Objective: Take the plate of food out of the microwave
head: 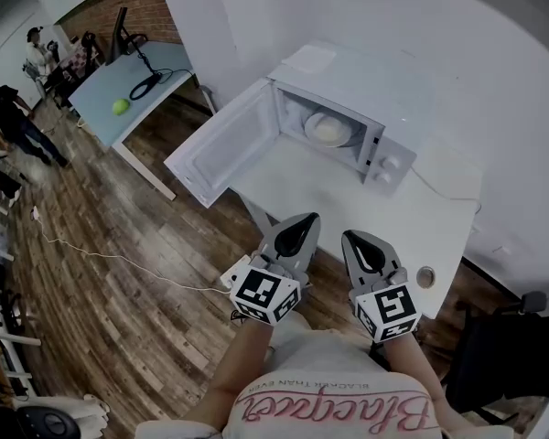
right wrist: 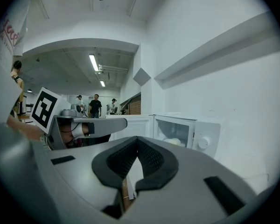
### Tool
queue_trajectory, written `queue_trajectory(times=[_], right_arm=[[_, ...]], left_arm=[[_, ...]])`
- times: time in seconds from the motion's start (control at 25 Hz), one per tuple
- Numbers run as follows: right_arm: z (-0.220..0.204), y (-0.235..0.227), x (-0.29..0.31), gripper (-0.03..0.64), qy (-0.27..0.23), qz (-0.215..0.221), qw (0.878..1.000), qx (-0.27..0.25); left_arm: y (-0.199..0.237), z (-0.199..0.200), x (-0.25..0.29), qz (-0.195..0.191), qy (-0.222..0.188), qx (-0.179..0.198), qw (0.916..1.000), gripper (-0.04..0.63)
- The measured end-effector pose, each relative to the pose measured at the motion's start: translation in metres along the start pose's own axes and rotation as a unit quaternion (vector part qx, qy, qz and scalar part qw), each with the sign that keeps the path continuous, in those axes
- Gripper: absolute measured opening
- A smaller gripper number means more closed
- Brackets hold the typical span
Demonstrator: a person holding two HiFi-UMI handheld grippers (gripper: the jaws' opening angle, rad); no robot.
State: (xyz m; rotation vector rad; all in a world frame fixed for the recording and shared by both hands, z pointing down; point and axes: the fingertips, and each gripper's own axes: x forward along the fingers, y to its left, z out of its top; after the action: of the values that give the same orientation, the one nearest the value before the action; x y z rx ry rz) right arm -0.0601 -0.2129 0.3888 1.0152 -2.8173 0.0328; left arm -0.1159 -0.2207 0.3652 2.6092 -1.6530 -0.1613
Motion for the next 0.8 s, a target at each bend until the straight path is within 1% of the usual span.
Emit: queue_trajectory(times=[0.2,0.4,0.6,0.72,0.8], right_arm=[[0.006,0.002,0.027,0.011,0.000,-0.022,1.000,0.002],[0.016,0.004,0.056,0.011,-0.003,-0.049,0.999,0.008],[0.016,0.008,0.078,0.011,0.001,-0.069,0.998,0.014],[0.016,0.012,0.087,0.011,0.004,-0.078,0.997,0.014],[0.017,0.014,0.091,0.011,0.007,-0.085,0.996,0.015]], left_arm=[[0.025,0.002,0.005,-0.022,0.008,0.003,0.9997,0.003],[0.049,0.007,0.011,-0.051,0.015,0.005,0.9986,0.003],[0.070,0.006,0.014,-0.072,0.020,0.006,0.9972,0.003],[0.082,0.004,0.014,-0.081,0.024,0.001,0.9965,0.003],[0.087,0.003,0.013,-0.089,0.025,-0.009,0.9957,0.003]])
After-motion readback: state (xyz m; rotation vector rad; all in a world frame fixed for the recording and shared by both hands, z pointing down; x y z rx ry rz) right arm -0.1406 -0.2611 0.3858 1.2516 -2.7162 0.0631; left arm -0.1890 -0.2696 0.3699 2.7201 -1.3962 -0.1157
